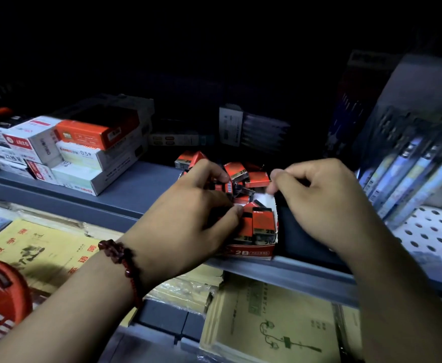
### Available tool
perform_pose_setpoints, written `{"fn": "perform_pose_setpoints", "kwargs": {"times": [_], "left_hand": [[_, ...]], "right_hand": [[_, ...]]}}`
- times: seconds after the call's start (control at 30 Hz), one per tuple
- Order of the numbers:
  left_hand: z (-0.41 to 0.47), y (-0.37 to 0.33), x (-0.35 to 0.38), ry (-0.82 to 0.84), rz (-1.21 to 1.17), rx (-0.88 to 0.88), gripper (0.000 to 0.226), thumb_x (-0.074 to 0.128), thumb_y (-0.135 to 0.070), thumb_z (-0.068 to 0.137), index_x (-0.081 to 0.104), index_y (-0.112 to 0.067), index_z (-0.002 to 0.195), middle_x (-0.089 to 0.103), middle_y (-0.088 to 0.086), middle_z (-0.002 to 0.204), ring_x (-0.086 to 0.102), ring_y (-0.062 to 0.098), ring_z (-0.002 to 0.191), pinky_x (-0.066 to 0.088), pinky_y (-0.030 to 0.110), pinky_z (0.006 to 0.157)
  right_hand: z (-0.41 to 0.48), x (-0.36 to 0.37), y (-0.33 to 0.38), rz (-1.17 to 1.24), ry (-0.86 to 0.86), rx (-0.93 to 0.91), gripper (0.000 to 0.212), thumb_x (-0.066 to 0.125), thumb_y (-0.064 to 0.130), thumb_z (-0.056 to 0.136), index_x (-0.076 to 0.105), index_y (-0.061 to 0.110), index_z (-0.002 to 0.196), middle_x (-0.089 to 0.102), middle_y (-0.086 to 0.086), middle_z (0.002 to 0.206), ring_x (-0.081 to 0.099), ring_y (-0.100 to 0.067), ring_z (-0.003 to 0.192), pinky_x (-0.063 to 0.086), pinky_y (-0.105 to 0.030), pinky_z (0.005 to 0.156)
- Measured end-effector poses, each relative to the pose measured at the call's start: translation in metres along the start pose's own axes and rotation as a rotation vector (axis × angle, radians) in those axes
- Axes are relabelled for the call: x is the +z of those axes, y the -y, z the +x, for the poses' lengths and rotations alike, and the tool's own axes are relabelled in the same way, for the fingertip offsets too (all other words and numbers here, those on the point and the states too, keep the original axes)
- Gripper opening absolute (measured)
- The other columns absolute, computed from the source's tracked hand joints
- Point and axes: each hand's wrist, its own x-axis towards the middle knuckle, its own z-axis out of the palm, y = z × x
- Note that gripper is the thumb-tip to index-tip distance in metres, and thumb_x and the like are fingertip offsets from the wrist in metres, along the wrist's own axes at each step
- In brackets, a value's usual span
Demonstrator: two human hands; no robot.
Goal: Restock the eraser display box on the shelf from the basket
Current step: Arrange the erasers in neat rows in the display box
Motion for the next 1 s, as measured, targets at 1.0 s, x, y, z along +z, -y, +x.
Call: {"fn": "perform_pose_setpoints", "kwargs": {"times": [1.0], "left_hand": [[0.002, 0.005, 0.004, -0.016, -0.054, 0.025, 0.043, 0.046, -0.057, 0.094, 0.069, -0.031, 0.069, 0.044, -0.016, 0.121, 0.056, 0.004, 0.095, 0.049, 0.030, 0.083]], "right_hand": [[-0.003, 0.012, -0.005, -0.062, 0.335, 0.073, 0.078, 0.021, 0.064, 0.103, 0.074, 0.007, 0.112, 0.073, -0.001, 0.075, 0.069, -0.021, 0.077, 0.053, -0.039, 0.082]]}}
